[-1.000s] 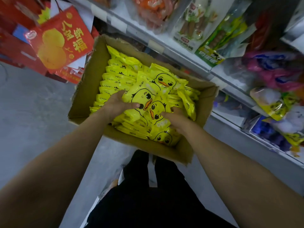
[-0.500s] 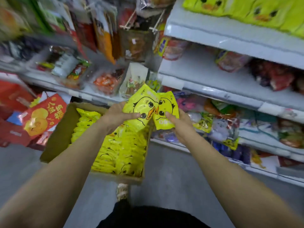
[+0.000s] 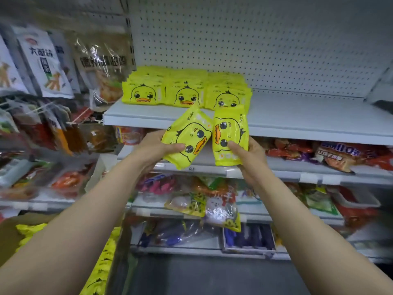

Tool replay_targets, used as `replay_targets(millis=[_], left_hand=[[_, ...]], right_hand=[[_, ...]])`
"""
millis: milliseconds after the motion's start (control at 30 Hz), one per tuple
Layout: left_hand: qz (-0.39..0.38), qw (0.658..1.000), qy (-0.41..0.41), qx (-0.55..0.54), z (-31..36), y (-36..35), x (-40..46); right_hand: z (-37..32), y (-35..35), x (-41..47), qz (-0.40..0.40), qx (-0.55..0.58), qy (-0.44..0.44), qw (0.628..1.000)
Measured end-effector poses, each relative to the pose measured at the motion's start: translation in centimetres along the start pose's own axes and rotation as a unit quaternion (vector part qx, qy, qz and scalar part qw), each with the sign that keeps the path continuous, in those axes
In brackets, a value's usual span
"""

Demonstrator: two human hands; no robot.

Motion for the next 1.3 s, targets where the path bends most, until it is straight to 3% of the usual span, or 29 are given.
replay_targets(millis=[267,600,833,967,1300], left_hand=[[-0.035,0.997,-0.047,0.056,6.7,-7.8,9.5],[-0.149,0.976,-0.073,0.140,12.6,-15.0,21.7],[-0.163,0.963,-0.088,0.197,12.7,-17.3,27.1],[-0.163,0.955,-0.092,0.228,11.7,-18.2,28.9],[-0.148,0.958,-0.082,0.233,11.3,-19.5,29.6]], right_hand=[[-7.9,7.9,8.1,0.074,0.030,0.072,0.994],[-15.8,15.6,21.0,0.111,-0.084,0.077,0.987],[-18.1,17.0,27.3,0.069,-0.233,0.068,0.968],[-18.4,17.4,31.8,0.027,-0.345,0.062,0.936],[-16.7,16.9,43.6,-0.041,-0.491,0.052,0.869]])
Point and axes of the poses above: each hand's wrist, its own x-axis towards the middle knuckle, its own y-axis out of the back of the hand, z = x × y, the point moved 9 cm from there along x, towards the middle knuckle, and after that the axes turned 7 degrees about -y, right-handed, at the moved point
